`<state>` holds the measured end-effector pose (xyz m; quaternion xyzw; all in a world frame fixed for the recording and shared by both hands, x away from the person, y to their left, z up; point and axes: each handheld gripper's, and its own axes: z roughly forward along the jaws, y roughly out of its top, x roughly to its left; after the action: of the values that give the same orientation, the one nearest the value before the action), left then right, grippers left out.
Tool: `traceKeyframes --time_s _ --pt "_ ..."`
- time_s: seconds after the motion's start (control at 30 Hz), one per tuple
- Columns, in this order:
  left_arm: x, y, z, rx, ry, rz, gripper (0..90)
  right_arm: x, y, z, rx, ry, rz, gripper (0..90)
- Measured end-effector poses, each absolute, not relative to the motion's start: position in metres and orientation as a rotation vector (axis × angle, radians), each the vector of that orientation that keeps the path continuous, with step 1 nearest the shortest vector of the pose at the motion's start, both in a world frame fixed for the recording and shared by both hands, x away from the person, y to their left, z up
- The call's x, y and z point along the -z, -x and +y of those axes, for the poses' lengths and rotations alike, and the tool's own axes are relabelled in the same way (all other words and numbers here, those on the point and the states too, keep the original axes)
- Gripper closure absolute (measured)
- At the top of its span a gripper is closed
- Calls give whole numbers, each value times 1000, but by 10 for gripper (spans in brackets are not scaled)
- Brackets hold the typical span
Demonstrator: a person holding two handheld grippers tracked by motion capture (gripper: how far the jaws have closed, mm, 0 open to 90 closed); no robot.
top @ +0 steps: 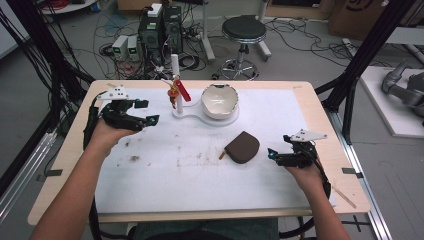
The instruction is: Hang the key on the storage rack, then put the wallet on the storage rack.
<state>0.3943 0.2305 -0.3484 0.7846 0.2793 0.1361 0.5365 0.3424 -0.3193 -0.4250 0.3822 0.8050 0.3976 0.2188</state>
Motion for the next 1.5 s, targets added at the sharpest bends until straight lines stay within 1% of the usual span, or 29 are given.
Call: traceKeyframes --time_s 0.37,0.63,1.1,1.5 --pt "389 -374 231 -264 -1879 656 189 425 -341 -321 -1097 -1069 2230 167" --pt "404 -366 229 -241 -1881 657 187 426 -341 -324 -1098 -1072 2226 167" --pt "410 -362 222 -221 -1895 654 187 426 -342 -323 -1095 -1074 2224 167" --pt "412 -362 205 -210 -1903 641 187 425 -339 -328 -1099 -1074 2214 167"
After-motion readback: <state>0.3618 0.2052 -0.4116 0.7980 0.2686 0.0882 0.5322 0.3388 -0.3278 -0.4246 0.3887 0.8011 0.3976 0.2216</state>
